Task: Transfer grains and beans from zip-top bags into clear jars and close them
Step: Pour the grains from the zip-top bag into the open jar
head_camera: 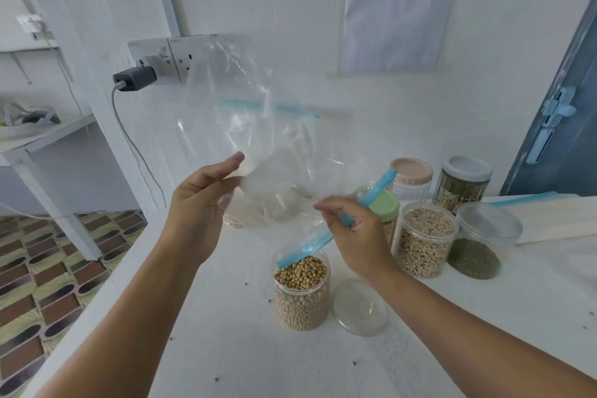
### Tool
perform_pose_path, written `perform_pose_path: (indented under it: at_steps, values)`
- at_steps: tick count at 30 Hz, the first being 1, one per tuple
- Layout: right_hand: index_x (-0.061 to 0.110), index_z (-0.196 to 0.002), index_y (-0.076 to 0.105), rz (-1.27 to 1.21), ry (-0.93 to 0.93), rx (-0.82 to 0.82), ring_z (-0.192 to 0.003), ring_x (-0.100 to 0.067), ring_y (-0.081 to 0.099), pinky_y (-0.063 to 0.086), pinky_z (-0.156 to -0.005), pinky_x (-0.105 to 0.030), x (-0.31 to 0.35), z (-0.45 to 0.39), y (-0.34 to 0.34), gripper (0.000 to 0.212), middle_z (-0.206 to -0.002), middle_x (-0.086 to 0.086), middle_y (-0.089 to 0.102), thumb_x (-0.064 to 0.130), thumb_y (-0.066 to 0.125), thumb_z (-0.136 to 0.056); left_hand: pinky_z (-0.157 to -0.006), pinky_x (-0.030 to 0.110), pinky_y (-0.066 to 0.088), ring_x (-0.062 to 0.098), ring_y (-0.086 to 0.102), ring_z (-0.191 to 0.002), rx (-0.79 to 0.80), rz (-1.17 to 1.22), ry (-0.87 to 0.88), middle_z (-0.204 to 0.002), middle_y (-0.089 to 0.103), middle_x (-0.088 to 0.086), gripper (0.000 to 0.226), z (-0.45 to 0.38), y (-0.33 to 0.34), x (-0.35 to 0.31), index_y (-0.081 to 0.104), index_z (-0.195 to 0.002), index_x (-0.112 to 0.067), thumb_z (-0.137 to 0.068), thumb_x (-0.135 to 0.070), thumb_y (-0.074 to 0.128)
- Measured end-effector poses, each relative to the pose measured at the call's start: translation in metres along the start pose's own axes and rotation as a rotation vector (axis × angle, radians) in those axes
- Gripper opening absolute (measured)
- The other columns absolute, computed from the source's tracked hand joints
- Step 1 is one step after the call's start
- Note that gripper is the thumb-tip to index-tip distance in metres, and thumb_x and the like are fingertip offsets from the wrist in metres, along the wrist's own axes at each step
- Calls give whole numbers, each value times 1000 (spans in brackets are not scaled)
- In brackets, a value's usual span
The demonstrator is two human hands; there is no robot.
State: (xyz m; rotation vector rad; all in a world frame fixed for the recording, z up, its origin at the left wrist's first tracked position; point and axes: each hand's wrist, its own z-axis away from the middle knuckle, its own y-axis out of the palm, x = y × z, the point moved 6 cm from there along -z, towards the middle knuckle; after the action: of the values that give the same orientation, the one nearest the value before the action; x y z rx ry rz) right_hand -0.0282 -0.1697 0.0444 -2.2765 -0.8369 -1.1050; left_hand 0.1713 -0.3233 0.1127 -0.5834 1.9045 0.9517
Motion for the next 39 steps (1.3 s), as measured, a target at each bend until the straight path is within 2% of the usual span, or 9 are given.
perform_pose_path:
  at_steps: [4,10,17,22,25,28,33,36,39]
  values:
    - [35,-101,78,-69,33,-17,-123,-11,63,52,-103,-25,-1,-3,-1,30,-115,17,71,6,70,-97,-106,36,48,21,69,-123,-16,50,-21,-121,77,-5,56,2,-4,3,78,-63,-24,-97,13,52]
    - [26,-95,80,-138,46,-34,-114,-13,69,53,-102,-28,5,-10,-3,24,-109,9,77,5,70,-97,-115,43,44,24,70,-122,-20,101,-24,-112,78,-5,63,4,-7,4,71,-54,-23,-99,14,47]
    - [21,-91,80,-91,-40,-52,-111,-16,70,52,-102,-28,15,-14,-6,24,-102,10,76,1,68,-97,-104,36,45,17,70,-121,-25,112,-45,-130,74,-4,60,8,-16,18,71,-55,-25,-99,11,49]
    - [14,-92,80,-33,-129,-1,-107,-15,72,55,-99,-31,27,-18,-3,23,-99,12,77,-4,67,-97,-114,38,39,12,69,-118,-54,116,-91,-137,70,-6,42,9,-24,28,78,-69,-29,-93,1,61]
    - [13,-93,79,-21,-119,30,-105,-16,73,56,-97,-31,22,-13,-3,21,-99,11,77,-4,67,-96,-109,38,40,6,74,-97,-70,152,-109,-136,71,-5,39,10,-31,32,77,-69,-28,-91,1,63]
    - [17,-95,80,6,-66,31,-99,-16,71,54,-91,-25,14,-7,-2,19,-96,12,75,1,71,-95,-102,37,44,8,75,-96,-54,178,-111,-133,73,-4,51,5,-33,33,75,-66,-27,-99,6,55]
    - [21,-93,79,67,-106,78,-98,-15,68,52,-89,-19,25,-13,2,19,-94,12,74,2,75,-92,-102,37,43,5,73,-81,-49,192,-126,-130,73,-4,54,5,-39,40,71,-60,-27,-97,8,55]
    - [22,-99,76,116,-108,132,-102,-15,65,53,-89,-24,25,-10,8,17,-98,13,69,6,73,-94,-103,40,43,10,73,-86,-61,215,-141,-127,74,-4,55,3,-41,45,63,-55,-26,-97,9,55]
    - [31,-111,62,106,-34,154,-113,-12,61,49,-94,-23,22,-8,6,24,-112,17,64,12,68,-99,-99,38,47,13,75,-94,-84,224,-134,-117,76,-7,58,1,-39,42,60,-51,-25,-97,10,53]
